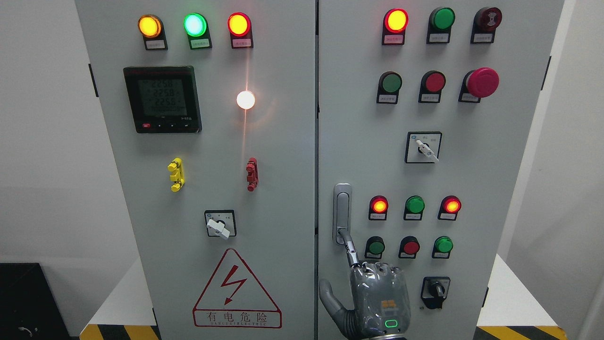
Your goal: Release door handle
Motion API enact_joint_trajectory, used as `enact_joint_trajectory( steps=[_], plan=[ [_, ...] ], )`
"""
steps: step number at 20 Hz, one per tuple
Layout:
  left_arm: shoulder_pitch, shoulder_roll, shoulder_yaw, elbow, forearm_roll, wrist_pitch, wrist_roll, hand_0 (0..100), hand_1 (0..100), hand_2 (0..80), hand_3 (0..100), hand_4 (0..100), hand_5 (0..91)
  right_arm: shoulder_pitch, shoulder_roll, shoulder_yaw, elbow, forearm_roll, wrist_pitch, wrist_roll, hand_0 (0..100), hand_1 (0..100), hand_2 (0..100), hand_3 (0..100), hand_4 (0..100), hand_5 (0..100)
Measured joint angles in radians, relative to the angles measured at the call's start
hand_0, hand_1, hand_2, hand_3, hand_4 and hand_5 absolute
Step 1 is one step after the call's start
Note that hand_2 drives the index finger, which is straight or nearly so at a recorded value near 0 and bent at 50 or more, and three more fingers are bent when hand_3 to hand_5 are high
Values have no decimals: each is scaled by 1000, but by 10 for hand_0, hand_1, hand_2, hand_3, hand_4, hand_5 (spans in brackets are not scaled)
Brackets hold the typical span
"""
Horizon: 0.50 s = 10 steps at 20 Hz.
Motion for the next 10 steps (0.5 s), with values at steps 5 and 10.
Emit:
enact_joint_trajectory(
  steps=[5, 10],
  plan=[
    [0, 0, 0, 0, 0, 0, 0, 120, 556, 0, 0, 0, 0, 0, 0, 2, 0, 0, 0, 1, 409, 355, 135, 1000, 1000, 1000],
    [0, 0, 0, 0, 0, 0, 0, 120, 556, 0, 0, 0, 0, 1, 0, 4, 0, 0, 1, 1, 410, 356, 140, 1000, 1000, 1000]
  ],
)
